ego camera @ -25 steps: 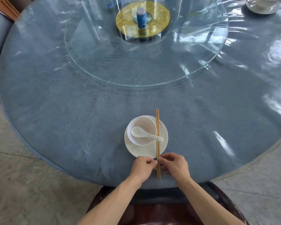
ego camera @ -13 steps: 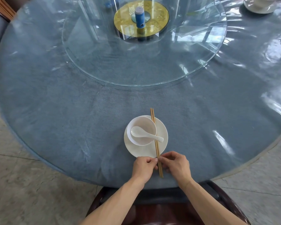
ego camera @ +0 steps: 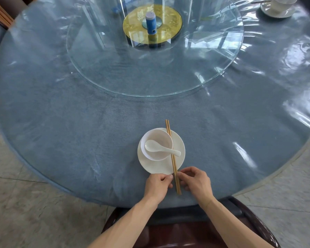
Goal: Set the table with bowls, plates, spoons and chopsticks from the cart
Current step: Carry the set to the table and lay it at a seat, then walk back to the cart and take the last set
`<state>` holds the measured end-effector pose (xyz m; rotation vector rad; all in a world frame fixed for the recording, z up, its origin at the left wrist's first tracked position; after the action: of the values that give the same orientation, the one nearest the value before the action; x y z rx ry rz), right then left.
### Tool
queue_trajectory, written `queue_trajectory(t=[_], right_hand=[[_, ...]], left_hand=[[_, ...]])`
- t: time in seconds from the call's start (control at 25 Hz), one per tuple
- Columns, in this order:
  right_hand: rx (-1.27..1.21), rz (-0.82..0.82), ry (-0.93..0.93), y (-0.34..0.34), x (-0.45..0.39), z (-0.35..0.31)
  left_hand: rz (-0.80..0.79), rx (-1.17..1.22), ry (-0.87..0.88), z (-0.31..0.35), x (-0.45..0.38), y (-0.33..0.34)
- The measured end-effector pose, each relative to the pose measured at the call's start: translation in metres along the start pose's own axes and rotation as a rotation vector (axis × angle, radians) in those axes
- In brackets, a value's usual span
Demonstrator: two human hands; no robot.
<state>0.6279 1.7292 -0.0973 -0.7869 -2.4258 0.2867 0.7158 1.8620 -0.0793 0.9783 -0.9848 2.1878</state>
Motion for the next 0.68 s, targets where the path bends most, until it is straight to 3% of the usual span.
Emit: queue_trajectory(t=[0.16,0.32,0.48,0.68], right_hand=[[0.193,0.057,-0.086,-0.009,0.009,-0.008],[0.449,0.114,-0.225,-0.021,0.027,-0.023],[0.648,0.166,-0.312,-0.040,0.048,-0.035],[0.763,0.279,-0.292,-0.099,0.086,-0.029]], left_hand=[[0.063,-0.295,0.191,0.003,0.007,-0.019],[0.157,-0.579,0.512,0.015,0.020,-0.030],[0.121,-0.725,0.789,0.041,0.034,-0.016],[-0.006,-0.854,0.996,0.085,0.061,0.028]])
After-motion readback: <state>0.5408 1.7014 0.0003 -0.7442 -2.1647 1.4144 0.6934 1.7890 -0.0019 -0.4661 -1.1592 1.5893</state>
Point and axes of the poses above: each hand's wrist, its own x-axis away from the middle knuckle, its own y-axis out of the palm, z = x × y, the point moved 2 cm from there along -x, towards the middle knuckle, and after that the axes turned 12 degrees about -y, right-handed, at the moved point
